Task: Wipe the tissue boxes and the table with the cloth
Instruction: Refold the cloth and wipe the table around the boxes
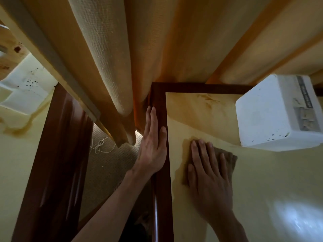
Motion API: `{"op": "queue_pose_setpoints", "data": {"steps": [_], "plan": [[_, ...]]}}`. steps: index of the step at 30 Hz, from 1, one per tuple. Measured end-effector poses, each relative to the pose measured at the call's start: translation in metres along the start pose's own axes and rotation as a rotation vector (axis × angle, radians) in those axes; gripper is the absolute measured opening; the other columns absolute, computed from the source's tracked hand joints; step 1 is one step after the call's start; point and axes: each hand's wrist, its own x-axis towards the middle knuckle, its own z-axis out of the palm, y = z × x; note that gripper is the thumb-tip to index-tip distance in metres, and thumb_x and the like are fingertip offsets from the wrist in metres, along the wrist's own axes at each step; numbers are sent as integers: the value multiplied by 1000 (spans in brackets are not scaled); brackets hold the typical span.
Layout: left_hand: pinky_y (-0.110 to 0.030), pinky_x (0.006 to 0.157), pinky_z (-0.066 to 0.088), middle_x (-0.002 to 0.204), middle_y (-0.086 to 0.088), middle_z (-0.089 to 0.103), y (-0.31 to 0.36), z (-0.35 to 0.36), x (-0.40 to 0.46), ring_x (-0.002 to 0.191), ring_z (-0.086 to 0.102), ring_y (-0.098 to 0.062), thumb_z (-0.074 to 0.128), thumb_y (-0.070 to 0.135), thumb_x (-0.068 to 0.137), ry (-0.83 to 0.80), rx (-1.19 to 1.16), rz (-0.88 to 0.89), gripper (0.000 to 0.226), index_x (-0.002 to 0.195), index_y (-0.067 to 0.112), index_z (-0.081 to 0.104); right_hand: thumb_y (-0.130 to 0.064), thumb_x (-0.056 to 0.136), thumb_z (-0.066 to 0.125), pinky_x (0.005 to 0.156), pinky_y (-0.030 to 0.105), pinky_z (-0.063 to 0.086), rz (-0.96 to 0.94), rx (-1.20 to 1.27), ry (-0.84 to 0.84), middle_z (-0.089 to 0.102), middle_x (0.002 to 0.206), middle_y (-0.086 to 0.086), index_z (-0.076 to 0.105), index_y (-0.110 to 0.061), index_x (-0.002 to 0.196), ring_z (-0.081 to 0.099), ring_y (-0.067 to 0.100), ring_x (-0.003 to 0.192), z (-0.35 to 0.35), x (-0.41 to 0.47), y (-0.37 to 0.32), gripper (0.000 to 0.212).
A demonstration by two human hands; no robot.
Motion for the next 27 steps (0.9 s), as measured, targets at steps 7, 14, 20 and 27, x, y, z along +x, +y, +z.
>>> {"op": "queue_pose_setpoints", "data": {"steps": [7,14,20,27], "plan": [[-7,118,5,170,0,2,-2,-1,2,155,-10,-6,29,22,112,-11,-56,79,53,162,16,13,-47,108,13,129,47,1,-64,57,-26,-2,172,-6,1,-26,165,-9,13,158,-10,96,-6,61],[-18,123,2,170,3,-2,-1,-2,2,155,-8,-6,31,18,112,-20,-74,70,57,162,14,4,-42,108,15,128,47,-1,-60,98,-19,7,172,-5,10,-25,164,0,16,159,-16,199,-17,59],[-20,124,7,168,6,-6,3,-4,0,154,-3,-3,32,13,111,-39,-143,48,64,160,12,-10,-42,110,16,128,47,-3,-191,86,-50,-1,173,-7,4,-25,164,-6,13,158,-16,194,-36,57],[-17,123,6,168,15,-7,6,-5,-2,150,-3,10,21,39,110,-68,-144,-108,60,161,26,-7,-45,110,20,129,47,2,-215,39,-22,0,172,-9,4,-27,165,-7,12,158,-11,108,-17,60]]}}
